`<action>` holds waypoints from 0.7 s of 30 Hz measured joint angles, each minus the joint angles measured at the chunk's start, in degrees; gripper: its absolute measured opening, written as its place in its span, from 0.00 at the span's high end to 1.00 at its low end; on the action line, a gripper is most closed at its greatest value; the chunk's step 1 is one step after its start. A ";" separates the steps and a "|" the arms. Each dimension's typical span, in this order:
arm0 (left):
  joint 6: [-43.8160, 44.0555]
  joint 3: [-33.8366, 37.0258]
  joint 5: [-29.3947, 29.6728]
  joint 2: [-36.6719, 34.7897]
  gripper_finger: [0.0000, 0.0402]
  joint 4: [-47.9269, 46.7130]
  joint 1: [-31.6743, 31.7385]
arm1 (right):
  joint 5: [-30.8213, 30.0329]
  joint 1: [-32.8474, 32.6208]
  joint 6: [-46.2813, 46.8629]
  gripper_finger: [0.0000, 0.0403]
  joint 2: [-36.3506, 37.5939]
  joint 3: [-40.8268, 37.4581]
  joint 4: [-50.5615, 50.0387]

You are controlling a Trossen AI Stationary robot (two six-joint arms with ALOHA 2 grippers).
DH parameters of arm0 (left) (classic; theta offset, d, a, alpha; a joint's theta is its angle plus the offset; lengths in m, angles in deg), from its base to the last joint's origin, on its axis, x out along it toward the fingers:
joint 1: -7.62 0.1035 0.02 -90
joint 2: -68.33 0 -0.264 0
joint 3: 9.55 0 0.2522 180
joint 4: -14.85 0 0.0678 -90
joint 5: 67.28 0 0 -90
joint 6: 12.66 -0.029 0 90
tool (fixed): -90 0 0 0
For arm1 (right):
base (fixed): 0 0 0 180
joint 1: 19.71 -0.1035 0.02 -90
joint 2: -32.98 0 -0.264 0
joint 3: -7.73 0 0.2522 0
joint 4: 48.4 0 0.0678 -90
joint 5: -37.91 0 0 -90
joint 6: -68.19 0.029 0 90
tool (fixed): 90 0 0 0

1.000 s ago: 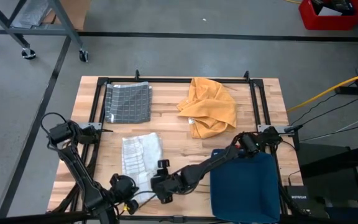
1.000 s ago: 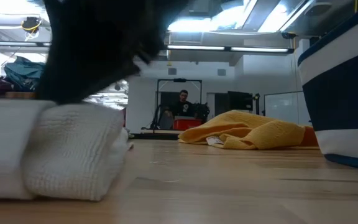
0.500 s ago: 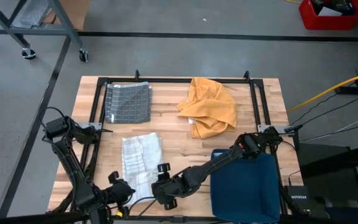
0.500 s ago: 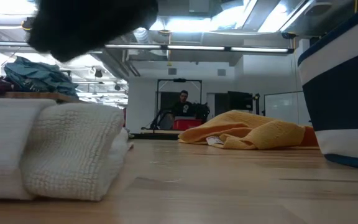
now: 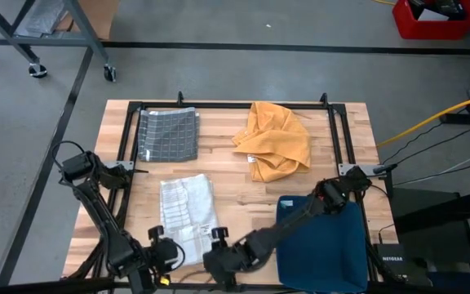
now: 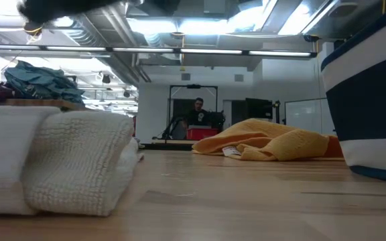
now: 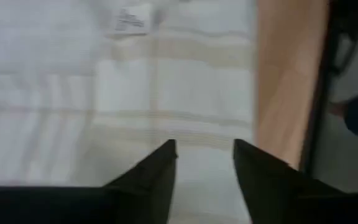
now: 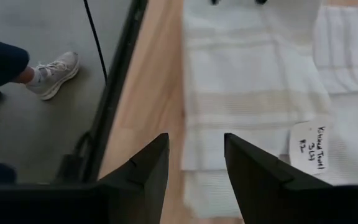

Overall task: Fold towel
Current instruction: Fold the white towel

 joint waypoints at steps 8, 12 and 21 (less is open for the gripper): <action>-12.08 0.00 -7.00 0.00 0.42 14.40 -0.56 | -3.06 -3.69 -0.02 0.60 0.02 0.00 2.03; -12.87 0.00 -7.08 0.00 0.41 15.69 -0.48 | -3.07 -3.93 -0.04 0.60 0.02 0.00 4.31; -5.10 0.00 -7.03 0.02 0.41 15.60 -0.30 | -2.26 -3.40 0.12 0.60 0.02 0.00 10.60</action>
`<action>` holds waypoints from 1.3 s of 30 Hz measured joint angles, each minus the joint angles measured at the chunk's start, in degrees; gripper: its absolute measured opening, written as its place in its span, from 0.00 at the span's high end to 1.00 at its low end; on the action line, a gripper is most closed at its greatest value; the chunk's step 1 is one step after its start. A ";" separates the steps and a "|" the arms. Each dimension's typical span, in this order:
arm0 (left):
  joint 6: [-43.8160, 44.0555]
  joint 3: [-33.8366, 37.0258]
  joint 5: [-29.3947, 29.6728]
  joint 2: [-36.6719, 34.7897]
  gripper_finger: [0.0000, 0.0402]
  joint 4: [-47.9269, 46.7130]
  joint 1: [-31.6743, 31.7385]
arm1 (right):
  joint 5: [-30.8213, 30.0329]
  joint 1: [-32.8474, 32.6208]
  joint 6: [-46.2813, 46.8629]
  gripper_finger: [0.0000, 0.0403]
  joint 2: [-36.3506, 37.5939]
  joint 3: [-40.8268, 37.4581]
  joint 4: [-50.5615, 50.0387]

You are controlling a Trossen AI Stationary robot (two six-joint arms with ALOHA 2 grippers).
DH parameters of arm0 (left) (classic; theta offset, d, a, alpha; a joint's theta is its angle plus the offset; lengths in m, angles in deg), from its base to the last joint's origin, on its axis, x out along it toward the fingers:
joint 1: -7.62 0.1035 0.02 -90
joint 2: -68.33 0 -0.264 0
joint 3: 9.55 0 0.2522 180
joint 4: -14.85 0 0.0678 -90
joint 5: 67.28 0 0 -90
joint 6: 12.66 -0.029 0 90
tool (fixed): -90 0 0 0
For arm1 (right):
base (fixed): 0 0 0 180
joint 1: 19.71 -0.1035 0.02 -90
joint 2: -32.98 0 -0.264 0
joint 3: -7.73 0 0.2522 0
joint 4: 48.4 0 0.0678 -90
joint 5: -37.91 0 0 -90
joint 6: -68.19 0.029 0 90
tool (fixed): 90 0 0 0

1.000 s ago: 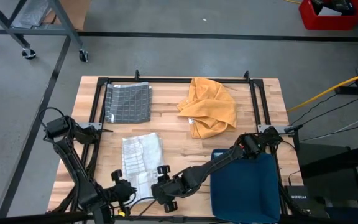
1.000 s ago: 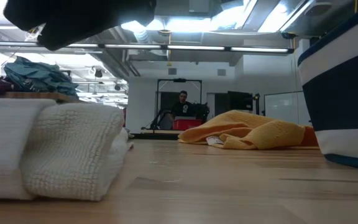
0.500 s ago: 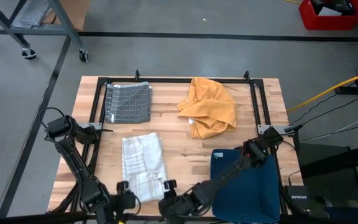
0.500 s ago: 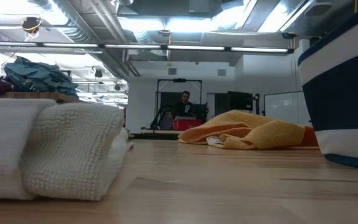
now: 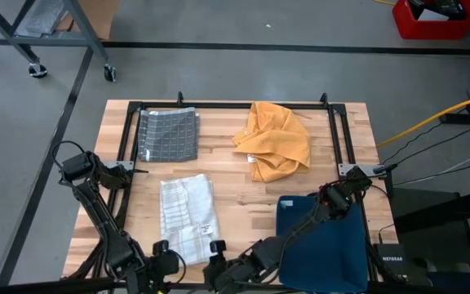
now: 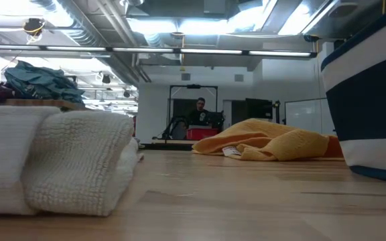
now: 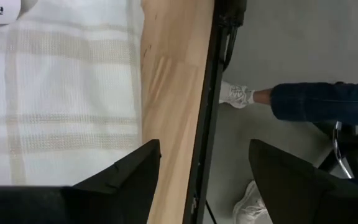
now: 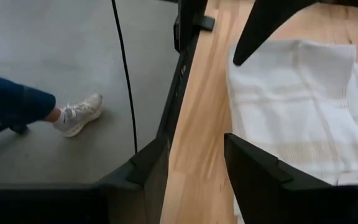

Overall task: Fold towel
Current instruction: Fold the white towel

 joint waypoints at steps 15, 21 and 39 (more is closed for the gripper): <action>4.50 0.00 0.05 0.00 0.41 -0.22 -0.13 | 4.34 -0.15 1.35 0.60 0.00 0.00 -0.33; 9.68 0.00 0.07 0.02 0.41 -0.24 -0.22 | 4.17 -0.15 0.53 0.60 0.00 0.00 -0.46; 16.83 0.00 0.06 0.02 0.45 -7.39 -1.46 | 4.30 -0.04 -3.15 0.60 -0.02 0.02 -9.65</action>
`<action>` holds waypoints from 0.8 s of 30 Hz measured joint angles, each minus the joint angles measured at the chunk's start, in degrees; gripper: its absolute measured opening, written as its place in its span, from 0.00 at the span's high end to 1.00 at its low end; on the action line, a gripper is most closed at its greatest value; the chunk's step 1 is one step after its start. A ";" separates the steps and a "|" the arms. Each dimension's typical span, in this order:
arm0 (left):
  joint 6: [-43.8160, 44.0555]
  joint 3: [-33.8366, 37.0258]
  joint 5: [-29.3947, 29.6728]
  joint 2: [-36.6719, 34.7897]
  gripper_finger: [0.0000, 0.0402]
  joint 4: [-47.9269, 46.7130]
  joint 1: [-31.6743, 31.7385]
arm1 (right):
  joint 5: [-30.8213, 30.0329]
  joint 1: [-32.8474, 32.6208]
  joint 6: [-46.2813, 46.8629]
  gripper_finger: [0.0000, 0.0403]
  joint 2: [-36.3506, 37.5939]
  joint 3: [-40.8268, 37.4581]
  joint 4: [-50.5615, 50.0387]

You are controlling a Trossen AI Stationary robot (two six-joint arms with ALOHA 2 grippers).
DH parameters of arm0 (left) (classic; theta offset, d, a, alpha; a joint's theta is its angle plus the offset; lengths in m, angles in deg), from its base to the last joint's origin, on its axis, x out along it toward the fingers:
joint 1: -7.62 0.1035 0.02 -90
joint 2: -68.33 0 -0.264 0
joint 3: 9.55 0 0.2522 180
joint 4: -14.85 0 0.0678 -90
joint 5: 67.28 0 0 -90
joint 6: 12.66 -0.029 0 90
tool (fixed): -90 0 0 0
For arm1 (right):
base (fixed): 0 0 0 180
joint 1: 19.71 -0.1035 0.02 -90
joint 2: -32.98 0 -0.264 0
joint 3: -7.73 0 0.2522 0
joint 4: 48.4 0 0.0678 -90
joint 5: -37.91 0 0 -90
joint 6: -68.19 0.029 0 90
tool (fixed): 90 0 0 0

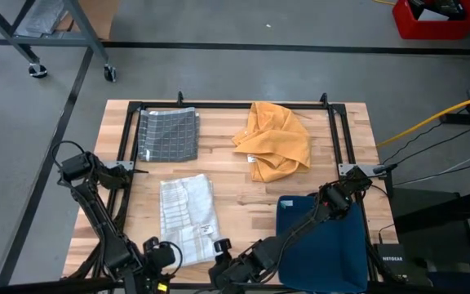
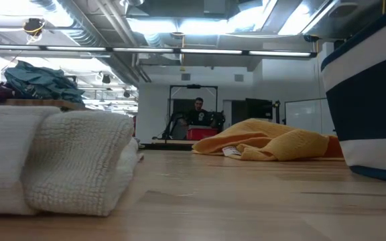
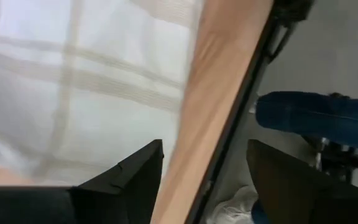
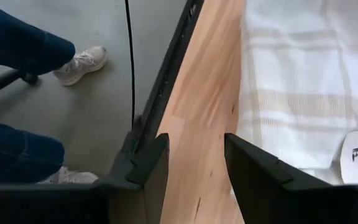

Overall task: Fold towel
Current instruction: Fold the white towel

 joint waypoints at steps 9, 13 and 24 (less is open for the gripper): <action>-0.12 0.01 -1.59 0.02 0.52 -0.10 -0.79 | -2.04 0.02 -1.64 0.60 0.00 0.00 0.44; -0.12 0.00 -1.58 0.00 0.52 -0.02 -0.76 | -2.33 0.02 -3.24 0.60 0.00 0.00 0.48; -4.22 0.01 -1.61 0.02 0.52 -0.11 -0.24 | -3.06 0.18 -3.28 0.60 0.00 -0.15 0.61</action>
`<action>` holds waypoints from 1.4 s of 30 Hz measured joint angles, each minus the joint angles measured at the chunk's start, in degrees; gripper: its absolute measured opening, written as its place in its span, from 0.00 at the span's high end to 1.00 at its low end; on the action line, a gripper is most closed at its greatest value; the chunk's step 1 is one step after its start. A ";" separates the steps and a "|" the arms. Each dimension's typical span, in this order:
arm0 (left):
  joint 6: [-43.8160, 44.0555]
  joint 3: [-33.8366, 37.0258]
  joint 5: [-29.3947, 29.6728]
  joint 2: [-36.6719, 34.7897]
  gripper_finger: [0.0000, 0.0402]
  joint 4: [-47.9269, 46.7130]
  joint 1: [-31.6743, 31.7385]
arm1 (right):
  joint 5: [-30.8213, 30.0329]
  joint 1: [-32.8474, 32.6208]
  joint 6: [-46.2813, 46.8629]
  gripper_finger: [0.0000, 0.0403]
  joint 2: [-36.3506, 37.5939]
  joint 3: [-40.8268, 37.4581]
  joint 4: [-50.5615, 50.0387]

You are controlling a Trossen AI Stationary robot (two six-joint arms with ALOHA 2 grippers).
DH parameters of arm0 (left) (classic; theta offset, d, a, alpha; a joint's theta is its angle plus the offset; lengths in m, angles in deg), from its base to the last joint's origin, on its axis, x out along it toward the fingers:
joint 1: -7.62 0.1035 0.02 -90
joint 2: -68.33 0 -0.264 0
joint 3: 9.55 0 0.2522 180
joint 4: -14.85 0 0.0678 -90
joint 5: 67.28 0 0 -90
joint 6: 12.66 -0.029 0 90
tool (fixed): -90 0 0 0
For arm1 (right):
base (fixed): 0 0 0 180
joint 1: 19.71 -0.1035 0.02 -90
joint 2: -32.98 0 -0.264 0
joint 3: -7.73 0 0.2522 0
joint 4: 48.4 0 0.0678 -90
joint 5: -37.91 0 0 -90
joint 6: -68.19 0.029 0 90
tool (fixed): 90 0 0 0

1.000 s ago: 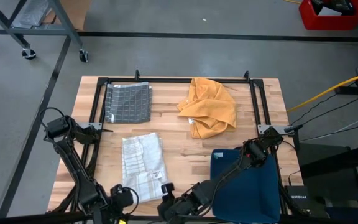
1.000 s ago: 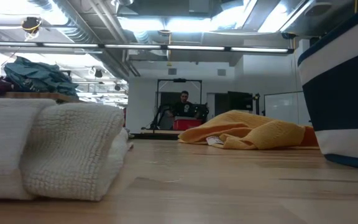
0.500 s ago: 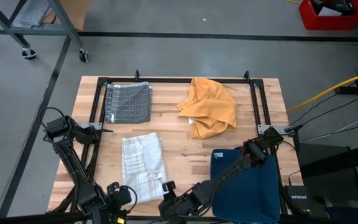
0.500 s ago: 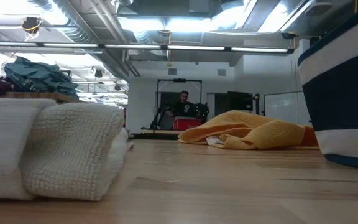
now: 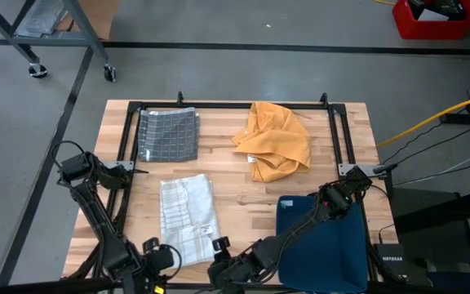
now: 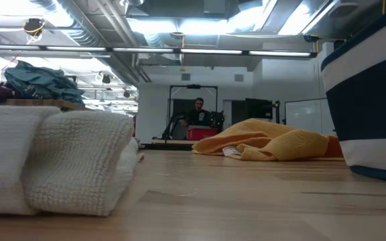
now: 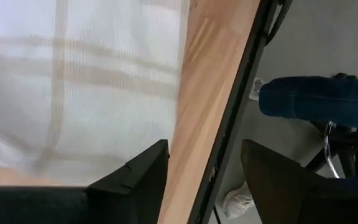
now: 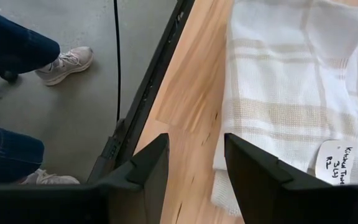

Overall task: Fold towel
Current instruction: Fold the white towel

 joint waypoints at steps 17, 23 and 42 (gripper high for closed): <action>-3.93 0.01 -3.62 7.56 0.52 -0.41 0.92 | -5.42 1.33 -1.98 0.60 -4.90 -0.11 -0.40; -4.95 -0.01 -3.58 8.37 0.52 -0.21 1.33 | -2.99 1.48 -2.05 0.60 -6.20 -0.09 -0.40; -3.23 -0.12 -0.94 10.21 0.52 -0.24 3.84 | 0.92 1.63 -0.81 0.60 -8.79 0.15 1.19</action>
